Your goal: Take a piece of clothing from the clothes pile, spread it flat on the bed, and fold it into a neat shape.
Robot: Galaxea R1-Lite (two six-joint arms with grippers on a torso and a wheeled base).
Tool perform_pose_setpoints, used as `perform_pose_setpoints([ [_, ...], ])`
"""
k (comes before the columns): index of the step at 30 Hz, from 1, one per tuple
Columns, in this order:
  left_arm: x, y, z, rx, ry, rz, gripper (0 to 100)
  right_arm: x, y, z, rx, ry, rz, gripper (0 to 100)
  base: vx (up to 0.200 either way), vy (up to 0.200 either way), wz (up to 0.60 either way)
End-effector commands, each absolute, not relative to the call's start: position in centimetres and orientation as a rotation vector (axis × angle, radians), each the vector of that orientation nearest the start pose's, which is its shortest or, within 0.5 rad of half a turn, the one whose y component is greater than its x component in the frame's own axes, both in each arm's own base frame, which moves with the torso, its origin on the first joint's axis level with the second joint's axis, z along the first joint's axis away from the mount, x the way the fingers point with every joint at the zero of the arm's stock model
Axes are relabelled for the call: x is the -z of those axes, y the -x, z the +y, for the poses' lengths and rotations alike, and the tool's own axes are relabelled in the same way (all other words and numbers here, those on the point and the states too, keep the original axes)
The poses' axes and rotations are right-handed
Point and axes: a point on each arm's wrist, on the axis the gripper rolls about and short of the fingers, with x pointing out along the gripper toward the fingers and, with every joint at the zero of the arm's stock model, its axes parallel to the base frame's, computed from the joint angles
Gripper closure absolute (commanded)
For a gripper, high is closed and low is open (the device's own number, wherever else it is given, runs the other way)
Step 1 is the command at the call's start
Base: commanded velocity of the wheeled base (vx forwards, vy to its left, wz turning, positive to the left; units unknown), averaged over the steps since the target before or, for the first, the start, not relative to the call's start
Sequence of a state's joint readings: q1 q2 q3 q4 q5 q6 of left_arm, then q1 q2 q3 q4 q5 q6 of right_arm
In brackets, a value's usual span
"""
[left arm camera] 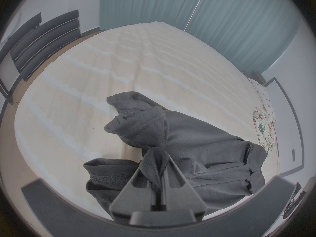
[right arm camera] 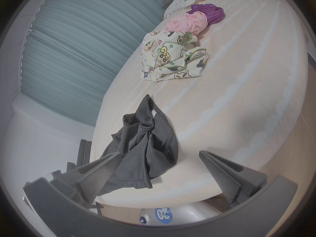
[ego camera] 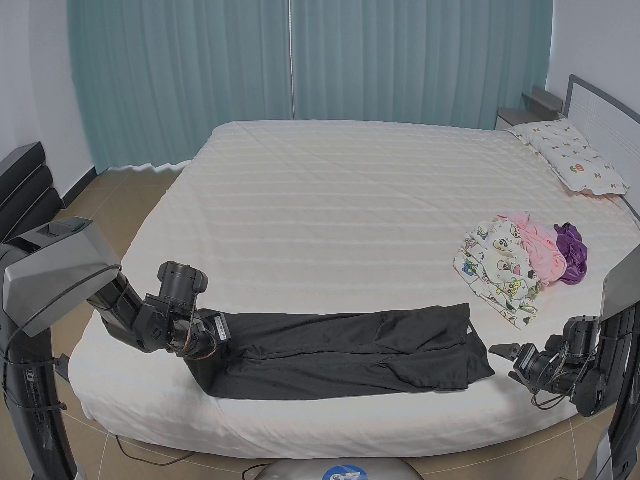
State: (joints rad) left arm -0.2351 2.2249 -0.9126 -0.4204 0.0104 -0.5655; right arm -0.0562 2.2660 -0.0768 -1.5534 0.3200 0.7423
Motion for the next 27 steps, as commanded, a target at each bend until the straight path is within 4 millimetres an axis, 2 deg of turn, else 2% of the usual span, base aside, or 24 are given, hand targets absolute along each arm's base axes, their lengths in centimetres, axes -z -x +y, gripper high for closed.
perform_pose_setpoints([
  [1, -0.8, -35.4, -8.5, -0.047, 0.416, 0.919, 100, 1.4, -23.5, -0.7, -0.016, -0.831, 0.679, 0, -0.2, 0.0, 0.0],
  [11, -1.5, -36.1, -8.7, -0.06, 0.466, 0.883, 100, 1.4, -23.5, -0.6, -0.017, -0.83, 0.678, 0, 0.0, 0.0, 0.0],
  [13, -2.1, -36.7, -8.8, -0.073, 0.518, 0.854, 100, 1.4, -23.5, -0.6, -0.017, -0.83, 0.678, 0, 0.0, 0.0, 0.0],
  [19, -2.3, -36.9, -9.7, -0.053, 0.518, 0.849, 100, 1.4, -23.5, -0.7, -0.016, -0.831, 0.676, 0, 0.0, 0.0, 0.0],
  [27, -2.5, -37.3, -12.1, -0.006, 0.498, 0.84, 100, 1.4, -23.4, -0.6, -0.016, -0.83, 0.679, 0, 0.0, -0.2, 0.0],
])
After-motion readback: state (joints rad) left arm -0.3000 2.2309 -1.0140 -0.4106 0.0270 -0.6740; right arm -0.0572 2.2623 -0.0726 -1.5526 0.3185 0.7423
